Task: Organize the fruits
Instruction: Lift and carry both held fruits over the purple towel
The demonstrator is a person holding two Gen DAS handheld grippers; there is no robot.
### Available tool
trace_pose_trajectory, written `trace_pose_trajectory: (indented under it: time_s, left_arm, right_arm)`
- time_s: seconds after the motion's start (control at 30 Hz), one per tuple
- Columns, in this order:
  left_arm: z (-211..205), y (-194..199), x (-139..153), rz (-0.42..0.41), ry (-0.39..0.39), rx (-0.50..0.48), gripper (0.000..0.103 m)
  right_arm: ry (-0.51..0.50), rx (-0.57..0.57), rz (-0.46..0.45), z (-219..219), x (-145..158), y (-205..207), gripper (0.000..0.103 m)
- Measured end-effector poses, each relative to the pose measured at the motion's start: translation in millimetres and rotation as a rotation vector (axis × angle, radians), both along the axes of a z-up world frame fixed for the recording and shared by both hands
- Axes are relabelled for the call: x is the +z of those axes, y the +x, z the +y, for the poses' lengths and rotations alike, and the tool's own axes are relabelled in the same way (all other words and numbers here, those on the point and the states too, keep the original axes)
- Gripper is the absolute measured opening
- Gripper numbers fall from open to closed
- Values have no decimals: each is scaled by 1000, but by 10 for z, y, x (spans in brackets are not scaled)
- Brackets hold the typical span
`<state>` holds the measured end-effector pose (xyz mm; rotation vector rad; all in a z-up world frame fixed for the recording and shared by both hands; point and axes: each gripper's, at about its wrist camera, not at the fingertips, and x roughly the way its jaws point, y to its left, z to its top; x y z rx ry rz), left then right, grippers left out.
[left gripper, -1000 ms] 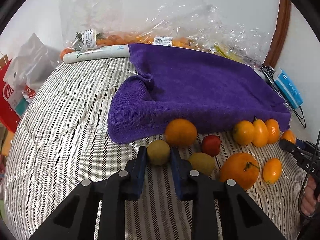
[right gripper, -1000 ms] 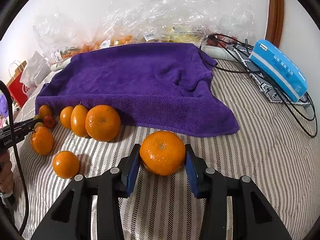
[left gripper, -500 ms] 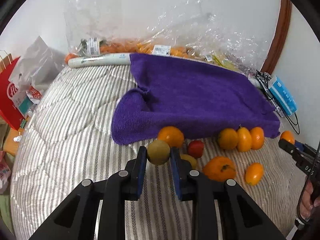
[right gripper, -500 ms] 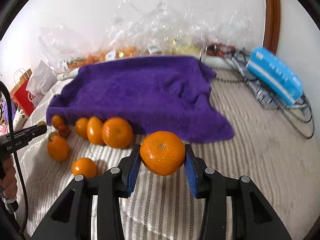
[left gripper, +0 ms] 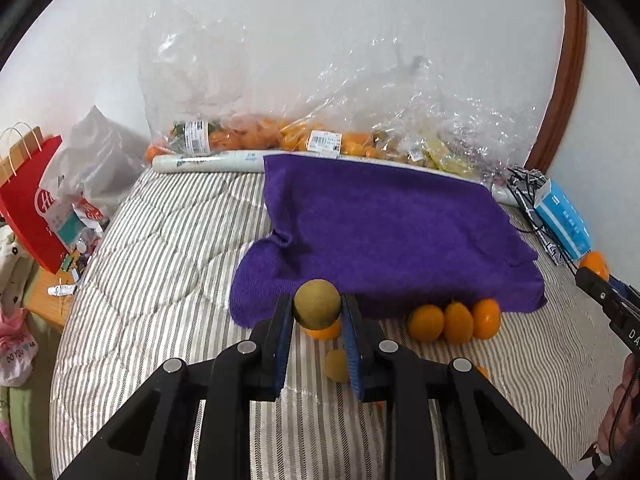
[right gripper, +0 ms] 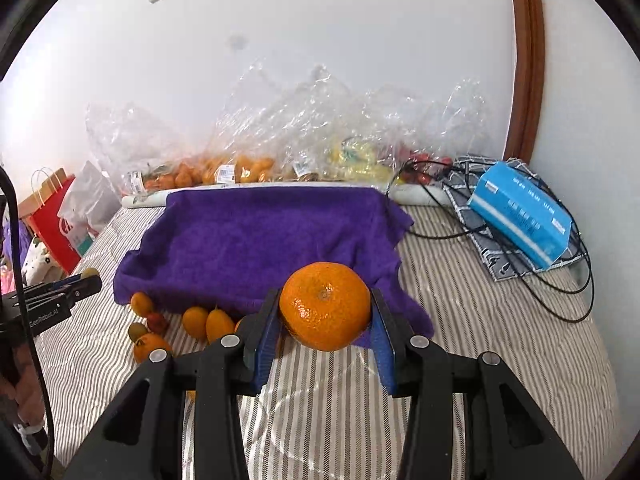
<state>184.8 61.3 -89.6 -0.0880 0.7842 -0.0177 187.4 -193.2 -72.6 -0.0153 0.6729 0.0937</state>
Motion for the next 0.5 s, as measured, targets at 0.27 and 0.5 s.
trace_pose_trajectory:
  time_s: [0.27,0.5]
  left_arm:
    - [-24,143,107,-33,-4,1,23]
    - [-37,398,142,-44,-3,12,23]
  right_arm:
    - [-2,8,-23,23,102,187,42]
    - [9,10,-41,42,170,474,42]
